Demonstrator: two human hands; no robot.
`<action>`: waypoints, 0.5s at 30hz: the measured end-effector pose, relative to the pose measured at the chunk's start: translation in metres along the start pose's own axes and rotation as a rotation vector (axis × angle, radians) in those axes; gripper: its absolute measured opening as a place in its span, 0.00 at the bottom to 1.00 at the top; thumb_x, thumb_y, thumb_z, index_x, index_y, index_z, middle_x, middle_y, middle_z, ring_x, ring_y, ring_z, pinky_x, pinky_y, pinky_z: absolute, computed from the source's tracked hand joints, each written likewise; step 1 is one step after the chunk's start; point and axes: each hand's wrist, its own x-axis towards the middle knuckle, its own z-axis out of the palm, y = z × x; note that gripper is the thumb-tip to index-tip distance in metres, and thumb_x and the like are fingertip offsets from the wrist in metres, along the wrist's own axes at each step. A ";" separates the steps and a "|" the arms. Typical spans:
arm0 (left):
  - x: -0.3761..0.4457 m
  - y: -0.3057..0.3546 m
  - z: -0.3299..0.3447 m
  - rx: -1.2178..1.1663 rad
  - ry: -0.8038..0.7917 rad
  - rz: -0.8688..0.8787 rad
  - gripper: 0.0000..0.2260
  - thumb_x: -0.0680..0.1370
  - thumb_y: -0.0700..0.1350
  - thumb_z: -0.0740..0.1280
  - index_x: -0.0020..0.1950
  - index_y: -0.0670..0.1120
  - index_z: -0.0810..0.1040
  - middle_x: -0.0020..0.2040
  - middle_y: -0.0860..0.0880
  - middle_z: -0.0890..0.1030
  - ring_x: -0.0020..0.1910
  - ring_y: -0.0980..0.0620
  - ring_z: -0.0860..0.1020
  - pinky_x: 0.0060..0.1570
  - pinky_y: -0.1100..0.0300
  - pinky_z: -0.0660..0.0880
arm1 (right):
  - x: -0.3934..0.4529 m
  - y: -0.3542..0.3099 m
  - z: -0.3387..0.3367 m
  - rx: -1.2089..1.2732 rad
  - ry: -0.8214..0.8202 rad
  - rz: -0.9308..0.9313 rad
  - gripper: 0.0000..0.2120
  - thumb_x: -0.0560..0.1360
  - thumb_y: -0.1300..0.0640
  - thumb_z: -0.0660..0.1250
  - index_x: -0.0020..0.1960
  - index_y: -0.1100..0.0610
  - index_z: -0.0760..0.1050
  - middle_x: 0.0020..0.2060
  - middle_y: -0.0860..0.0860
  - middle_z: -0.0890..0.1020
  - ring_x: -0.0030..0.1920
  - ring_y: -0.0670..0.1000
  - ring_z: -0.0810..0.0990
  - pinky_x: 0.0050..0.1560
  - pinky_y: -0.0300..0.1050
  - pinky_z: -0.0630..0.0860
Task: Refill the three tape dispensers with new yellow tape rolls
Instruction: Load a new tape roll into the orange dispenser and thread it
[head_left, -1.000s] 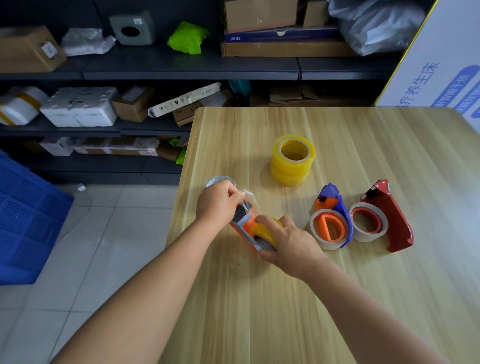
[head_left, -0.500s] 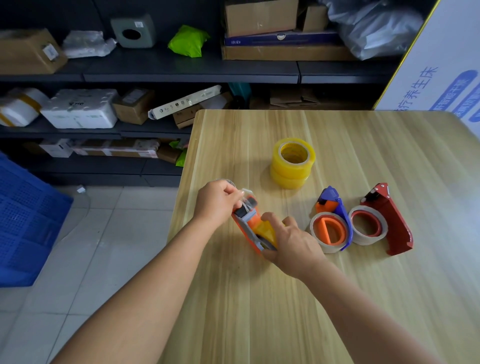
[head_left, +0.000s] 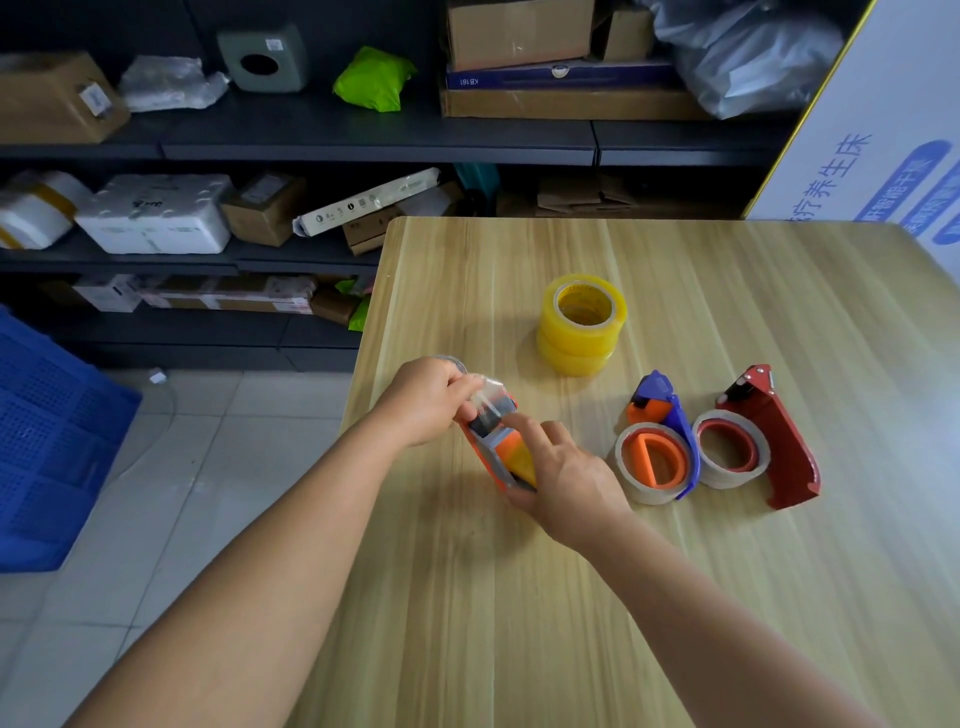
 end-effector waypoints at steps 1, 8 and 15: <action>0.001 -0.003 -0.001 -0.043 0.008 -0.013 0.17 0.80 0.51 0.60 0.42 0.40 0.80 0.37 0.48 0.84 0.40 0.47 0.82 0.46 0.53 0.79 | -0.001 0.000 0.000 0.003 0.004 -0.005 0.34 0.76 0.42 0.64 0.74 0.44 0.49 0.60 0.52 0.71 0.49 0.56 0.81 0.43 0.49 0.80; -0.006 -0.008 0.006 -0.300 0.074 -0.059 0.18 0.80 0.52 0.60 0.40 0.41 0.80 0.37 0.49 0.84 0.44 0.44 0.83 0.51 0.46 0.80 | 0.000 0.000 0.004 0.000 0.029 -0.006 0.34 0.76 0.42 0.63 0.75 0.44 0.48 0.60 0.51 0.71 0.48 0.55 0.81 0.43 0.50 0.81; -0.008 -0.007 0.013 -0.216 0.125 -0.068 0.12 0.74 0.55 0.69 0.42 0.46 0.81 0.38 0.53 0.82 0.40 0.53 0.79 0.43 0.58 0.76 | -0.003 0.000 0.007 0.024 0.068 -0.019 0.33 0.77 0.41 0.61 0.75 0.44 0.47 0.62 0.50 0.72 0.53 0.54 0.79 0.45 0.48 0.80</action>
